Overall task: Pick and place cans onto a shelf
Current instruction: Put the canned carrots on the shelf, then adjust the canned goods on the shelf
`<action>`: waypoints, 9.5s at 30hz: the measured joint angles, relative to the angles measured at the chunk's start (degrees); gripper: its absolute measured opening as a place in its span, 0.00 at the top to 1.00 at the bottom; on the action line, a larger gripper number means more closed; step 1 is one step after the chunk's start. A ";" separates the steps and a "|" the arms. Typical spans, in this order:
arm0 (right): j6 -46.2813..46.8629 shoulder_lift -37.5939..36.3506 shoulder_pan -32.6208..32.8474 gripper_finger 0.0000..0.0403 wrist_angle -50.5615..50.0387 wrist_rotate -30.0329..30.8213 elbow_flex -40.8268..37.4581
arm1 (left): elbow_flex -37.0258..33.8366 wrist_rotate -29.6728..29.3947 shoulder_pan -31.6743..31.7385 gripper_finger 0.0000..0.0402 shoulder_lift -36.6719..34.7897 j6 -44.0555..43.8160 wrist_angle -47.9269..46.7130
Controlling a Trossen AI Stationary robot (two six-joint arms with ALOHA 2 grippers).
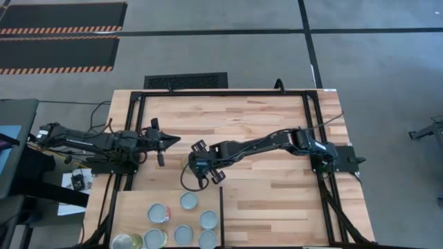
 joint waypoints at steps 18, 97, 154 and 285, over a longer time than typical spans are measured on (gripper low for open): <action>2.31 0.00 0.81 0.92 1.33 2.29 0.00 | 0.02 -0.01 0.00 1.00 -0.07 -0.11 -0.08; 25.24 -51.54 -8.24 0.96 69.80 -0.15 -86.05 | 24.13 12.05 -7.26 0.65 37.79 6.49 -27.16; 27.89 -51.60 -5.46 0.97 67.69 -0.07 -86.01 | 69.79 1.53 -41.73 1.00 41.72 -45.03 -90.40; 30.18 -51.59 -2.81 0.96 67.87 -0.07 -86.01 | 81.06 16.33 -60.00 1.00 61.25 -67.62 -80.09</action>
